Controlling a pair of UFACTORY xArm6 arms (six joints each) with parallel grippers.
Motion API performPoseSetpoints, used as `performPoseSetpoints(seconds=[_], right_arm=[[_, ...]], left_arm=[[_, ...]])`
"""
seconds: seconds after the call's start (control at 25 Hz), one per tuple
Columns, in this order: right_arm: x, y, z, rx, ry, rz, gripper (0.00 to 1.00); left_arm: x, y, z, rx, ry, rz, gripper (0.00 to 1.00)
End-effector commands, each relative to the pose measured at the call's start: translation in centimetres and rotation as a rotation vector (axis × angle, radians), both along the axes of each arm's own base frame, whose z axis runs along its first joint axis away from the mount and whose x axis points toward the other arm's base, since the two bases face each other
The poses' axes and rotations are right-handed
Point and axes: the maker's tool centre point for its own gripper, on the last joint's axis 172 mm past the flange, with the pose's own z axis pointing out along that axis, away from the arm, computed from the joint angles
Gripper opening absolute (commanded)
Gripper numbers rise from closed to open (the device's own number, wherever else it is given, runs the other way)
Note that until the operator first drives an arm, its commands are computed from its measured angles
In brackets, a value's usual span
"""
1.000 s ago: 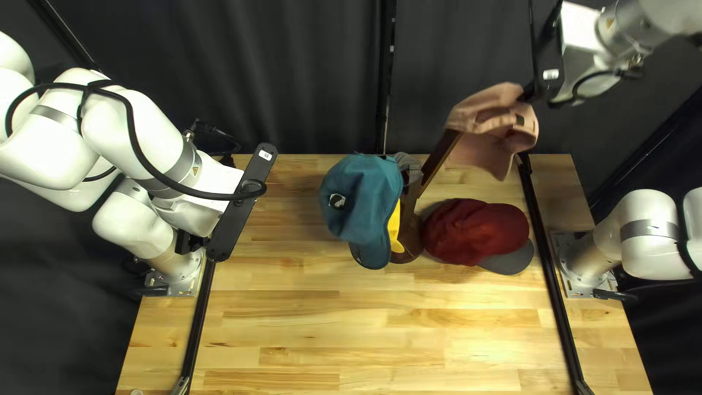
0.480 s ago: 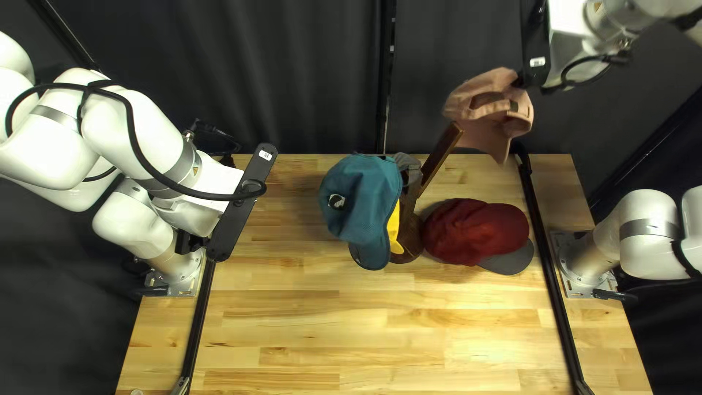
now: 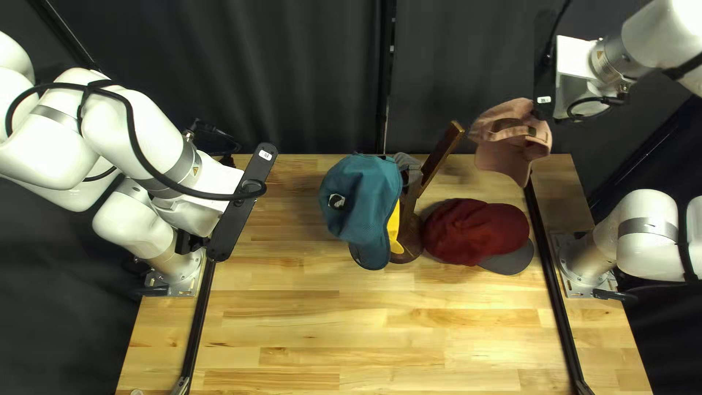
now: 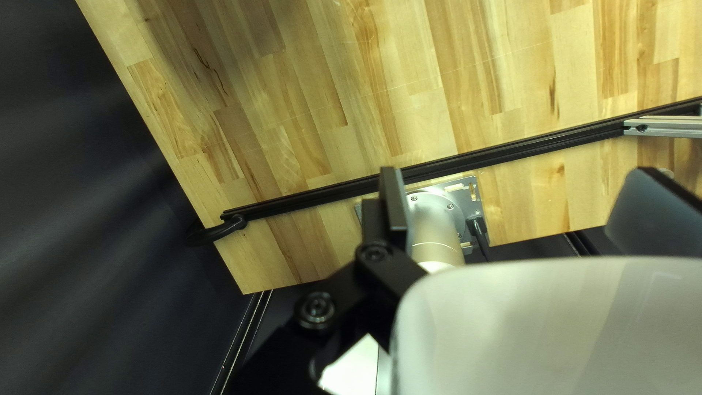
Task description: Remove hats from holder and stack on top of each other
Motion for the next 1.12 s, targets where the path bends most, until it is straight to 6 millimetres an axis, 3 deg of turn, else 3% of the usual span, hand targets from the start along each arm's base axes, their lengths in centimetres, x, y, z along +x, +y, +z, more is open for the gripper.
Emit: performPoseSetpoints(seconds=[0.04, 0.2, 0.24, 0.28, 0.32, 0.36, 0.4, 0.48, 0.64, 0.96, 1.12], right_arm=[[-0.6, 1.6, 0.0, -0.007, 0.007, -0.010, 0.00], [0.3, 4.2, -2.1, 0.003, 0.014, 0.004, 0.00], [0.4, 4.5, -2.5, 0.008, 0.014, 0.006, 0.06], [0.6, 5.1, -3.8, 0.020, 0.016, 0.011, 0.21], [0.7, 5.5, -4.9, 0.030, 0.018, 0.014, 0.52], [1.0, 5.9, -6.2, 0.041, 0.021, 0.015, 0.90], [1.1, 6.3, -7.3, 0.052, 0.024, 0.016, 1.00], [1.1, 6.7, -8.9, 0.072, 0.025, 0.019, 1.00], [0.9, 6.7, -9.5, 0.094, 0.020, 0.022, 1.00], [1.4, 6.3, -7.6, 0.102, -0.002, 0.037, 1.00], [2.6, 6.0, -5.9, 0.106, -0.024, 0.058, 1.00]], left_arm=[[0.0, 0.0, 0.0, 0.000, 0.000, 0.000, 1.00], [0.0, 0.0, 0.0, 0.000, 0.000, 0.000, 1.00], [0.0, 0.0, 0.0, 0.000, 0.000, 0.000, 1.00], [0.0, 0.0, 0.0, 0.000, 0.000, 0.000, 1.00], [0.0, 0.0, 0.0, 0.000, 0.000, 0.000, 1.00], [0.0, 0.0, 0.0, 0.000, 0.000, 0.000, 1.00], [0.0, 0.0, 0.0, 0.000, 0.000, 0.000, 1.00], [0.0, 0.0, 0.0, 0.000, 0.000, 0.000, 1.00], [0.0, 0.0, 0.0, 0.000, 0.000, 0.000, 1.00], [0.0, 0.0, 0.0, 0.000, 0.000, 0.000, 1.00], [0.0, 0.0, 0.0, 0.000, 0.000, 0.000, 1.00]])
